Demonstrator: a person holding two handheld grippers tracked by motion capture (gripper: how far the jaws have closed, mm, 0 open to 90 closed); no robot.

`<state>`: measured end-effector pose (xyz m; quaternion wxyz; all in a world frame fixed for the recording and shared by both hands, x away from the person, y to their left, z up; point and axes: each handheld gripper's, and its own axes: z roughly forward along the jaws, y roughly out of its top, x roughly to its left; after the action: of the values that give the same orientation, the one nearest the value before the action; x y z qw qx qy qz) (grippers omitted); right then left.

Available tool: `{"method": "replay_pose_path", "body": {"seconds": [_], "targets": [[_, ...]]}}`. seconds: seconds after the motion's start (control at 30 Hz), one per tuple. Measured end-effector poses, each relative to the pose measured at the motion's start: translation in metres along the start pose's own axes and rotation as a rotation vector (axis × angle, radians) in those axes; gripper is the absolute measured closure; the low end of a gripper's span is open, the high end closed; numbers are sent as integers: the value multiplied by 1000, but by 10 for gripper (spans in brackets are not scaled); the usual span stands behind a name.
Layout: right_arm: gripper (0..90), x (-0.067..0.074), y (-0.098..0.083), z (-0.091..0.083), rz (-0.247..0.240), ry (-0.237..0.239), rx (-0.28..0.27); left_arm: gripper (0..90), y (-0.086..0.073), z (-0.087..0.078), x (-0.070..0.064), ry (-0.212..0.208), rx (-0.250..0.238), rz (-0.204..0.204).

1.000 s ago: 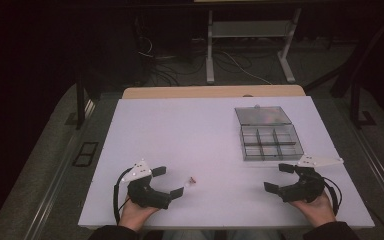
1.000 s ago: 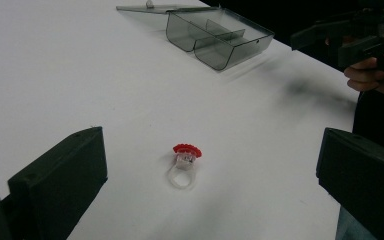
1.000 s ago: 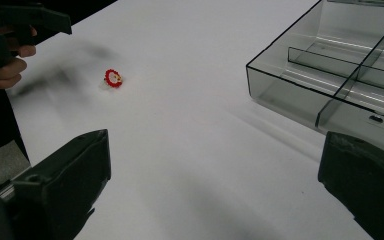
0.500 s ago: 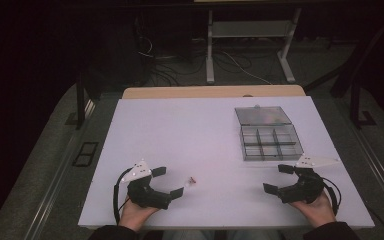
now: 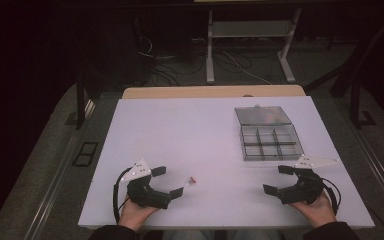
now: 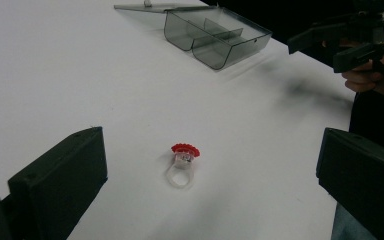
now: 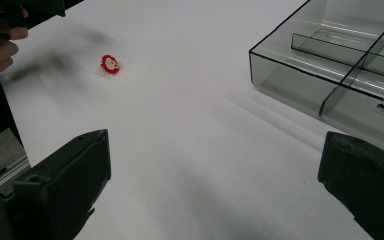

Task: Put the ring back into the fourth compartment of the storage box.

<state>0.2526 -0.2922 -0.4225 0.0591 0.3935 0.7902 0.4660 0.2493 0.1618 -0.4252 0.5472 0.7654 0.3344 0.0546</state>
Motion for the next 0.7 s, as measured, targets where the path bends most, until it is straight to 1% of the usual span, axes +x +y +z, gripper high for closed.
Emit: {"method": "replay_pose_path", "body": {"seconds": [0.13,0.27,0.3,0.37,0.47,0.5,0.57,0.6,0.7], "targets": [[0,0,0,0,-3,-2,-1,0,4,-1,-1,-3,17,4],[0,0,0,-1,1,-5,-3,0,8,-2,-2,5,17,6],[0,0,0,-1,1,-5,-3,0,10,-2,-1,9,22,17],[0,0,-1,-1,0,-11,3,0,14,-1,-1,8,23,16],[0,0,-1,-1,-10,-13,5,0,19,1,1,6,43,29],[0,0,-1,-1,-10,-13,5,0,20,2,1,6,44,29],[0,0,-1,-1,-7,-14,6,0,23,4,1,1,59,32],[0,0,-1,-1,-7,-15,5,0,25,6,1,0,74,38],[0,0,-1,-2,-8,-16,4,0,26,8,1,0,88,41]]}}
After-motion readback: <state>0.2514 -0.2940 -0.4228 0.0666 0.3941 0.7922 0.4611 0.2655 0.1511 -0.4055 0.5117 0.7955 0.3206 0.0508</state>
